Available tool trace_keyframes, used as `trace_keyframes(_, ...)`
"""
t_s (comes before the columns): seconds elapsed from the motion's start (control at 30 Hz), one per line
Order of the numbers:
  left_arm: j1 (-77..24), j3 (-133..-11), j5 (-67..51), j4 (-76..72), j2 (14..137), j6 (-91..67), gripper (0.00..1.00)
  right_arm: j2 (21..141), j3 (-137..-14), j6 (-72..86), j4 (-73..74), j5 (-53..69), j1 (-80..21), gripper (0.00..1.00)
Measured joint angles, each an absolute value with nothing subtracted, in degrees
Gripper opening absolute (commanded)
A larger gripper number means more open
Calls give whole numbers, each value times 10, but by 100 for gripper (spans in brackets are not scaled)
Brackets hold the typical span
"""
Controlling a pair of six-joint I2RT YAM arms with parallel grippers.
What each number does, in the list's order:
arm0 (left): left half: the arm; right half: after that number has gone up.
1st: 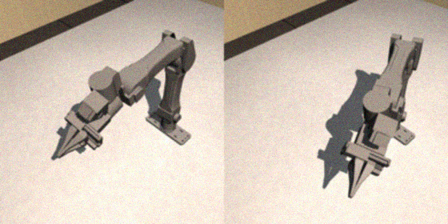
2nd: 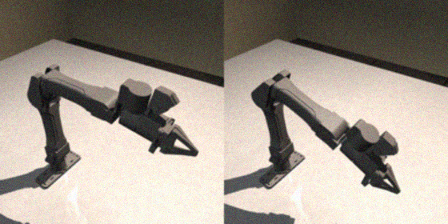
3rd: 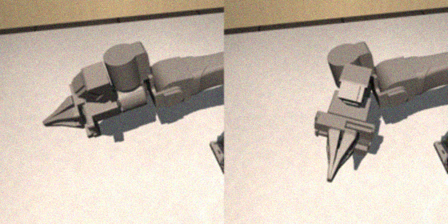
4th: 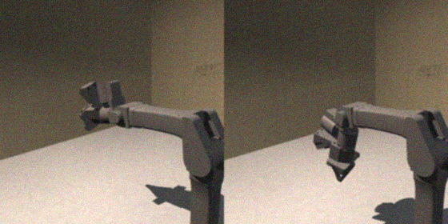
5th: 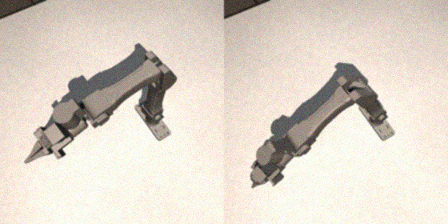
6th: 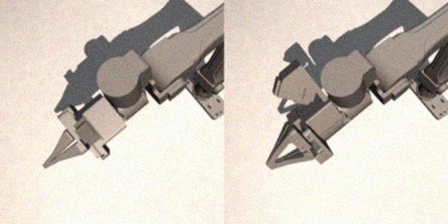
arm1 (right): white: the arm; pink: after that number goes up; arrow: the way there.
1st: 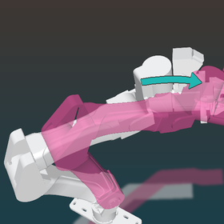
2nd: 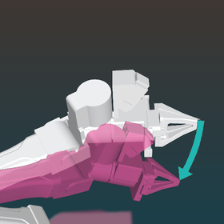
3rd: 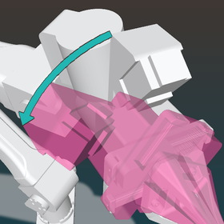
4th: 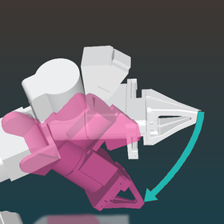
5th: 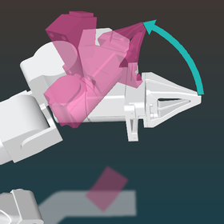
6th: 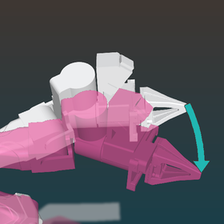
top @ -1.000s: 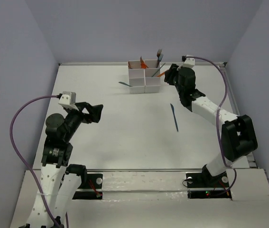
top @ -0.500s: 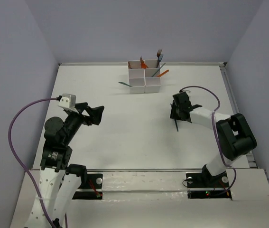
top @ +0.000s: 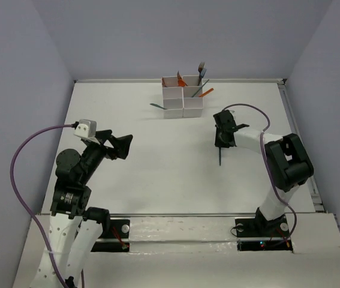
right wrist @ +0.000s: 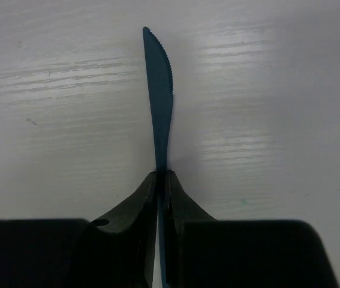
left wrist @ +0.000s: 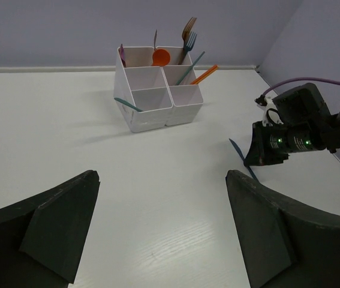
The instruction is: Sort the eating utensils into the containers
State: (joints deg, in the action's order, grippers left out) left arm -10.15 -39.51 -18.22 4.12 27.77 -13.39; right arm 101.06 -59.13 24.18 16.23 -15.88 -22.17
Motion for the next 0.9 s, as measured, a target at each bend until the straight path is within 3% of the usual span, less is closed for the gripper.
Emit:
trace_keyframes(0.37,-102,-395,-184,41,276,-134,99,947,-570,223,148,-78,-235,7)
trace_keyframes(0.53,-102,-395,-184,41,276,-134,99,890,-578,204,14,-34,-278,7)
trace_keyframes(0.9,-98,-395,-183,41,281,-134,99,1118,-790,120,-265,-8,-311,7)
